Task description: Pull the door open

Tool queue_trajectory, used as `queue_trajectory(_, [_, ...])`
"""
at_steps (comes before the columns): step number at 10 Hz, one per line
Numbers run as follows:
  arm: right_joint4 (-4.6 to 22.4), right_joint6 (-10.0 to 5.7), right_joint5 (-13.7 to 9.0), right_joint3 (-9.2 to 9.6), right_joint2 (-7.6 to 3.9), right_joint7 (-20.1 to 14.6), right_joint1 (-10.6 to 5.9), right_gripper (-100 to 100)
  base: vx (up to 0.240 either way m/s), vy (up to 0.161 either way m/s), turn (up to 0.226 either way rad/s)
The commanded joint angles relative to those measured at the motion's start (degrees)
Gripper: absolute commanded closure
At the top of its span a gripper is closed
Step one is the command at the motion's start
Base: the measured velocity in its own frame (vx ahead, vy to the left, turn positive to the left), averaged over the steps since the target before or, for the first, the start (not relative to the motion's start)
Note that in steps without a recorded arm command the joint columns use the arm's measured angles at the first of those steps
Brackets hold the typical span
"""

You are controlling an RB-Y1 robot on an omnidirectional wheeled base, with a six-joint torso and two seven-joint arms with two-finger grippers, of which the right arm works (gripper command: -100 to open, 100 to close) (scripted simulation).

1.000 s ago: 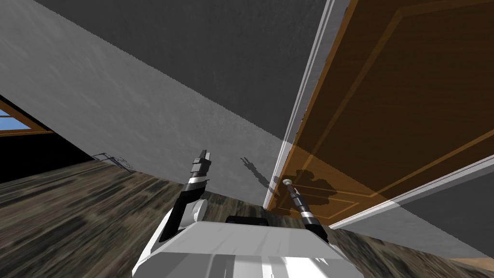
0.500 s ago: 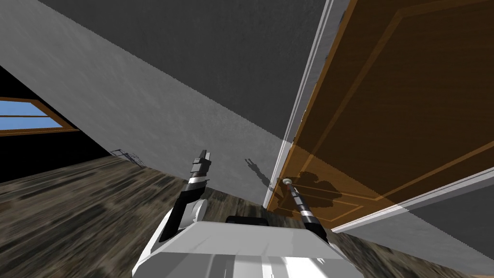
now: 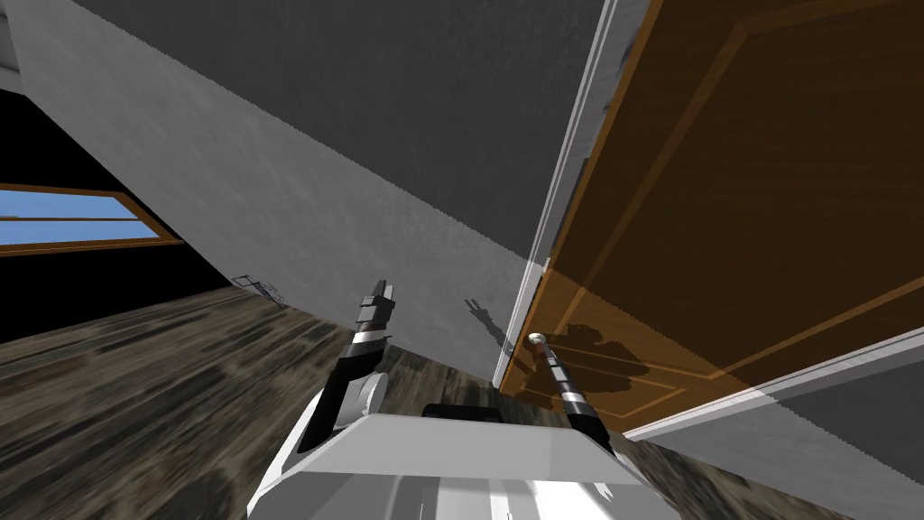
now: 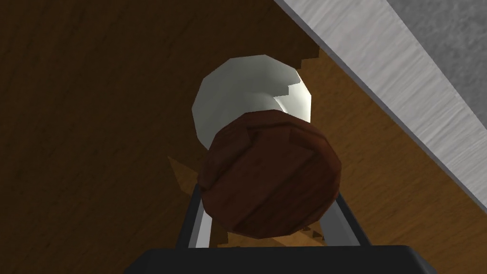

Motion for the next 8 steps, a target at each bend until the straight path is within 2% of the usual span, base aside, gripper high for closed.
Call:
queue_trajectory(1, [0.16, 0.06, -1.11, 0.51, 0.2, -2.86, -0.21, 100, -0.038, -0.01, 0.071])
queue_trajectory(2, [0.24, 0.23, -2.13, 0.79, 0.18, -4.3, -0.39, 100, -0.067, -0.032, 0.113])
queue_trajectory(5, [0.32, 0.4, -3.16, 1.07, 0.17, -7.59, -0.57, 100, -0.042, -0.021, 0.05])
queue_trajectory(7, [0.49, 0.75, -5.33, 1.66, 0.15, -11.25, -0.95, 100, -0.045, -0.022, 0.082])
queue_trajectory(8, [0.49, 0.75, -5.33, 1.66, 0.15, -12.33, -0.95, 100, -0.049, -0.024, 0.058])
